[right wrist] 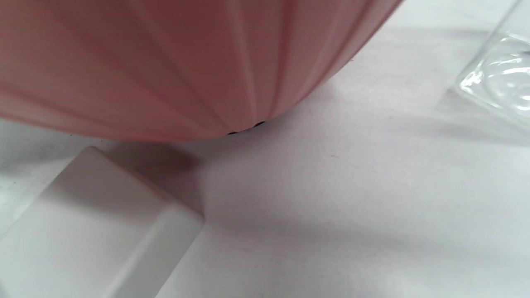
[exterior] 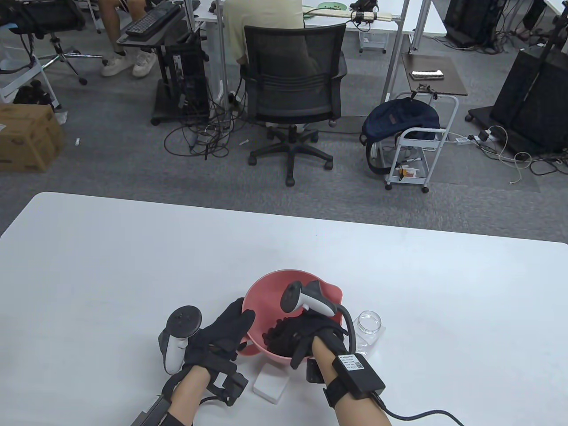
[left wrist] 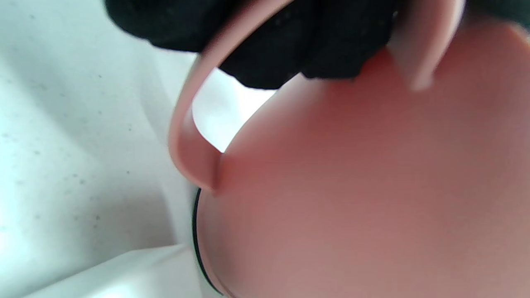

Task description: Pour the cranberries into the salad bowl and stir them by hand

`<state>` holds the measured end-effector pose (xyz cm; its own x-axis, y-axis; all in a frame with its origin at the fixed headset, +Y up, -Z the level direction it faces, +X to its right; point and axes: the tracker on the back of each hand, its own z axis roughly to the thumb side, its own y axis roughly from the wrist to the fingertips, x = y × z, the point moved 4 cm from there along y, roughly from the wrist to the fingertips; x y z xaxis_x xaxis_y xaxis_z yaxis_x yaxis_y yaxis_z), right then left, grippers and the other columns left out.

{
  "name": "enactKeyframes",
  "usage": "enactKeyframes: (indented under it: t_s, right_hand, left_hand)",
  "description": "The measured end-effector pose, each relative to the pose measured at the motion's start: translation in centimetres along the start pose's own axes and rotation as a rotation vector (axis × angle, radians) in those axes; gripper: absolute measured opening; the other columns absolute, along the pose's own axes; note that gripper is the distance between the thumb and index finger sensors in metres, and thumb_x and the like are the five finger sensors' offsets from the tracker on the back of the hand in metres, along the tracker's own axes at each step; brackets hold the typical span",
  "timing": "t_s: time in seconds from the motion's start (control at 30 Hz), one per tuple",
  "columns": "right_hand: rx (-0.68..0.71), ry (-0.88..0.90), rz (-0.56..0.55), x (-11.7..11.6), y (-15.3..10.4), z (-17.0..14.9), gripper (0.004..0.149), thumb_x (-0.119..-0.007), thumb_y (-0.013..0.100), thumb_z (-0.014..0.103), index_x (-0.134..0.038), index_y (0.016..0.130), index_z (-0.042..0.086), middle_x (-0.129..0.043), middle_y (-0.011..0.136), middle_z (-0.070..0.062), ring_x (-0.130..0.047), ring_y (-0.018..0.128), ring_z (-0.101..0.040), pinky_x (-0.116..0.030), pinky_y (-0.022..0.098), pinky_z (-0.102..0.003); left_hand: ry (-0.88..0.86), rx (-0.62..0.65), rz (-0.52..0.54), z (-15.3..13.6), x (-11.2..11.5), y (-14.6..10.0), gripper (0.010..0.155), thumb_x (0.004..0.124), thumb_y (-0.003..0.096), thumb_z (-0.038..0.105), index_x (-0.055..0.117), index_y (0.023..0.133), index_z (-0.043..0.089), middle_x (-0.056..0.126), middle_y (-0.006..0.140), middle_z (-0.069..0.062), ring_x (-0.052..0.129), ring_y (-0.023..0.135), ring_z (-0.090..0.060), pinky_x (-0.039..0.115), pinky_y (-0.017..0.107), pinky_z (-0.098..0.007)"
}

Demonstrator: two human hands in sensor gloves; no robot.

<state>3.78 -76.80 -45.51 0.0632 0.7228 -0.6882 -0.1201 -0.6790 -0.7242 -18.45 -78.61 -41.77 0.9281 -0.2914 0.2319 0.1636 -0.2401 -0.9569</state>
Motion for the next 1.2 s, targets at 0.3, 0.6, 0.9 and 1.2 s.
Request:
enactKeyframes:
  t_s: [0.3, 0.6, 0.9, 1.2]
  right_hand:
    - [0.048, 0.010, -0.028, 0.09, -0.17, 0.11, 0.058, -0.080, 0.041, 0.072, -0.063, 0.096, 0.067, -0.088, 0.097, 0.042, -0.093, 0.090, 0.007, -0.087, 0.068, -0.028]
    - [0.081, 0.035, -0.038, 0.22, -0.13, 0.26, 0.067, -0.080, 0.042, 0.072, -0.051, 0.102, 0.067, -0.071, 0.113, 0.043, -0.073, 0.110, 0.007, -0.076, 0.079, -0.039]
    - [0.080, 0.034, -0.040, 0.20, -0.08, 0.22, 0.067, -0.080, 0.043, 0.072, -0.050, 0.102, 0.069, -0.049, 0.121, 0.041, -0.054, 0.119, -0.001, -0.071, 0.081, -0.042]
    - [0.062, 0.020, -0.031, 0.16, -0.15, 0.24, 0.068, -0.076, 0.043, 0.078, -0.046, 0.104, 0.069, -0.035, 0.124, 0.034, -0.047, 0.119, -0.011, -0.068, 0.082, -0.042]
  left_hand:
    - [0.001, 0.003, -0.011, 0.05, 0.14, 0.02, 0.082, 0.074, 0.0484, 0.082, 0.054, 0.112, 0.034, 0.094, 0.045, 0.017, 0.097, 0.043, -0.010, 0.087, 0.032, -0.029]
    - [-0.010, -0.005, -0.017, -0.03, 0.20, 0.02, 0.082, 0.074, 0.0483, 0.083, 0.054, 0.112, 0.034, 0.094, 0.045, 0.017, 0.097, 0.043, -0.010, 0.087, 0.032, -0.029]
    - [-0.012, -0.004, -0.018, -0.02, 0.19, 0.02, 0.082, 0.074, 0.0482, 0.083, 0.054, 0.112, 0.034, 0.094, 0.045, 0.017, 0.097, 0.043, -0.010, 0.087, 0.032, -0.029]
    - [-0.017, -0.010, -0.018, -0.10, 0.16, 0.03, 0.082, 0.074, 0.0482, 0.083, 0.055, 0.112, 0.035, 0.094, 0.045, 0.017, 0.097, 0.043, -0.010, 0.087, 0.032, -0.029]
